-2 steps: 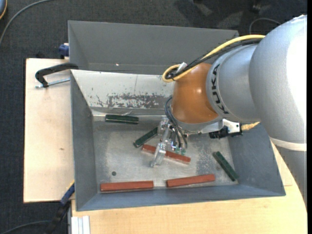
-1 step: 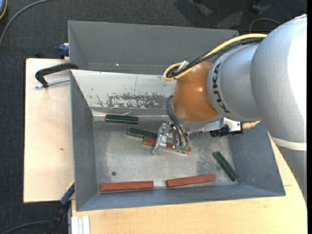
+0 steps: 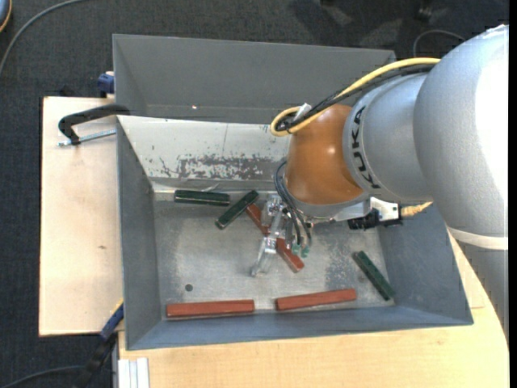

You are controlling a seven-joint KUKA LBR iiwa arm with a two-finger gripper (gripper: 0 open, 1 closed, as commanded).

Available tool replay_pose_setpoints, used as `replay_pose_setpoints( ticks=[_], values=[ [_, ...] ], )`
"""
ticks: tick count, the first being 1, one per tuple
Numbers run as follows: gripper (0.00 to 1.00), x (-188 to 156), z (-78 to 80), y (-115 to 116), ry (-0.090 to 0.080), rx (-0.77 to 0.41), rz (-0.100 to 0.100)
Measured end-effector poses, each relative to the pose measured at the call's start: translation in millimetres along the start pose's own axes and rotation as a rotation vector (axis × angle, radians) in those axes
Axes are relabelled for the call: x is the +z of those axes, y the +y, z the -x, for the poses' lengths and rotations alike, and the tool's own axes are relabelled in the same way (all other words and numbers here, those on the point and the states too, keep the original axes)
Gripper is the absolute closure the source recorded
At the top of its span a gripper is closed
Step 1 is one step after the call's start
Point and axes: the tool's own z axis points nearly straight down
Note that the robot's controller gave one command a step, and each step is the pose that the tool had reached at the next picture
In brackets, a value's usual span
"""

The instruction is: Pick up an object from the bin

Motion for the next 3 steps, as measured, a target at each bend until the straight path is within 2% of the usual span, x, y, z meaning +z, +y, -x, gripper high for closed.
replay_pose_setpoints(
  ticks=[1,2,3],
  values=[
    [0.0,0,37.4,-31,-0.004,0.032,0.0],
    [0.0,0,54.0,-10,-0.004,-0.212,0.0],
    [1.0,-1,54.0,-10,-0.003,-0.212,0.0]
  ],
)
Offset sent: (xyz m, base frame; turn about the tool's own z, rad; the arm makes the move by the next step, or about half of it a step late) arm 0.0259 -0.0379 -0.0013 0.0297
